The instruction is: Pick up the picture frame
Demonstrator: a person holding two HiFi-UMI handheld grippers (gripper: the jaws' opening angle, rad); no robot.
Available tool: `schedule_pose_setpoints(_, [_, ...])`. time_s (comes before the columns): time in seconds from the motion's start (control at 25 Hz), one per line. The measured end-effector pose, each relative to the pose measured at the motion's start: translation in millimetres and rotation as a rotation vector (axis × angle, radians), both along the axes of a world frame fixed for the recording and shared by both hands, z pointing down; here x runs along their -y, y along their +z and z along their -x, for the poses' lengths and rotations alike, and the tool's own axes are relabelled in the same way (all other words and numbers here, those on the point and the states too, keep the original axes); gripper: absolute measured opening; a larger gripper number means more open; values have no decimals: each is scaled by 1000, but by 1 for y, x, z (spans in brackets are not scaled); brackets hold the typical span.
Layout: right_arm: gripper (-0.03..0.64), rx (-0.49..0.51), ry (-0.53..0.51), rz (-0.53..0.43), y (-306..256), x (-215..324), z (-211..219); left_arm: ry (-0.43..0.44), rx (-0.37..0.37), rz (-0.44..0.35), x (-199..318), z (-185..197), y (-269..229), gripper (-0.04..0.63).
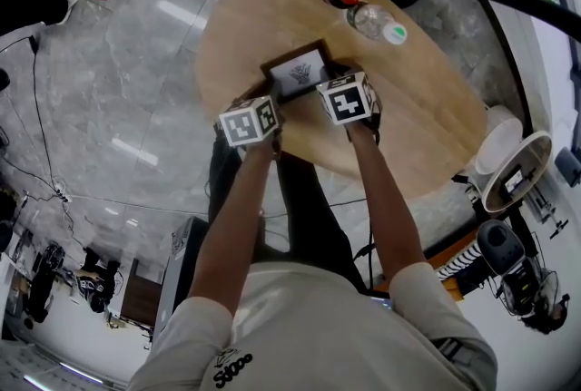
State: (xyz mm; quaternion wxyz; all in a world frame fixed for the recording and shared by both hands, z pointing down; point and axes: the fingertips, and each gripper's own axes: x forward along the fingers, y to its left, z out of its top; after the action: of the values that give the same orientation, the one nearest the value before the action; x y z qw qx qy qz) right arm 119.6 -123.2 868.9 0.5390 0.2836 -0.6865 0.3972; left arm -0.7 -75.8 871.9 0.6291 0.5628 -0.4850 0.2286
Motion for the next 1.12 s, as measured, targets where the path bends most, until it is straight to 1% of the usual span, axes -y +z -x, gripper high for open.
schedule_pose_setpoints(0.12, [77, -2, 27, -3, -7, -6, 0, 17, -8, -3, 0, 2, -5, 94])
schedule_pose_setpoints(0.24, [77, -3, 51, -30, -21, -6, -3, 31, -19, -15, 1, 0, -12, 92])
schedule_pose_setpoints(0.48, [76, 14, 149, -77, -47, -8, -10, 97, -40, -66, 7, -4, -37, 92])
schedule_pose_setpoints(0.64, [77, 18, 204, -119, -78, -17, -10, 163, -35, -107, 9, -3, -65, 91])
schedule_pose_setpoints(0.8, [78, 22, 273, -169, -112, -25, -14, 242, -28, -166, 14, -5, -95, 89])
schedule_pose_setpoints(1.0, [80, 18, 378, -233, -150, -41, -19, 339, -48, -232, 13, -11, -129, 87])
schedule_pose_setpoints(1.12, [81, 18, 424, -274, -172, -50, -19, 404, -48, -278, 14, -13, -150, 87])
